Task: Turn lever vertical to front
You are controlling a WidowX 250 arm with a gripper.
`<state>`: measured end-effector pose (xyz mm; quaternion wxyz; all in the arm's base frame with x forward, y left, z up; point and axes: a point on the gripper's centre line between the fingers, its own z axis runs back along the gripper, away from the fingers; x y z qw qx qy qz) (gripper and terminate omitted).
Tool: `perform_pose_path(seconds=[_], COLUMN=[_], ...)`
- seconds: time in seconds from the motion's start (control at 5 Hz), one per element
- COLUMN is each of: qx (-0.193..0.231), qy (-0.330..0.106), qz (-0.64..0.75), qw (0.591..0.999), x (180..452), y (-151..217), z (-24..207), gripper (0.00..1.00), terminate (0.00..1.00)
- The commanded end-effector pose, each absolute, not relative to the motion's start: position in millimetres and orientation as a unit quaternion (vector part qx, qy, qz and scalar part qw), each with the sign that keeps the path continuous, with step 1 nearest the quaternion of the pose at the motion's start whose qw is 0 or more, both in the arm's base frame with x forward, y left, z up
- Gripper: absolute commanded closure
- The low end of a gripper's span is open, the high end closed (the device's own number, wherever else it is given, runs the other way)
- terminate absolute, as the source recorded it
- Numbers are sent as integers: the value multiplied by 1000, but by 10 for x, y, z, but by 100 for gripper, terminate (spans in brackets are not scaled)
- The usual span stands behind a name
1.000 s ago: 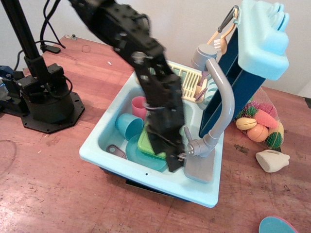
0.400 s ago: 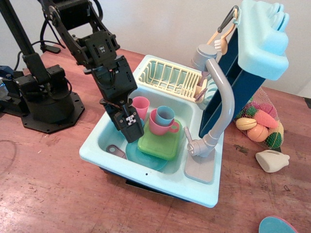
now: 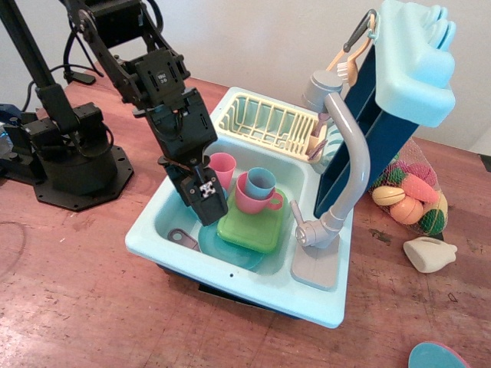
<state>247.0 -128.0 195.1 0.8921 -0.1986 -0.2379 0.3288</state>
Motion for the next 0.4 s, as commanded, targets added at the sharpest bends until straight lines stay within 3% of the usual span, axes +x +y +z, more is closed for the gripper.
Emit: perform_pose_path(seconds=[0.0,0.2], qx=[-204,-204], qy=[-246,-246], qz=[328,328], qw=[889,889], x=[2514,2514], y=[-1251,-1251], z=[2012,2012], gripper=[0,0], terminate=[0,100])
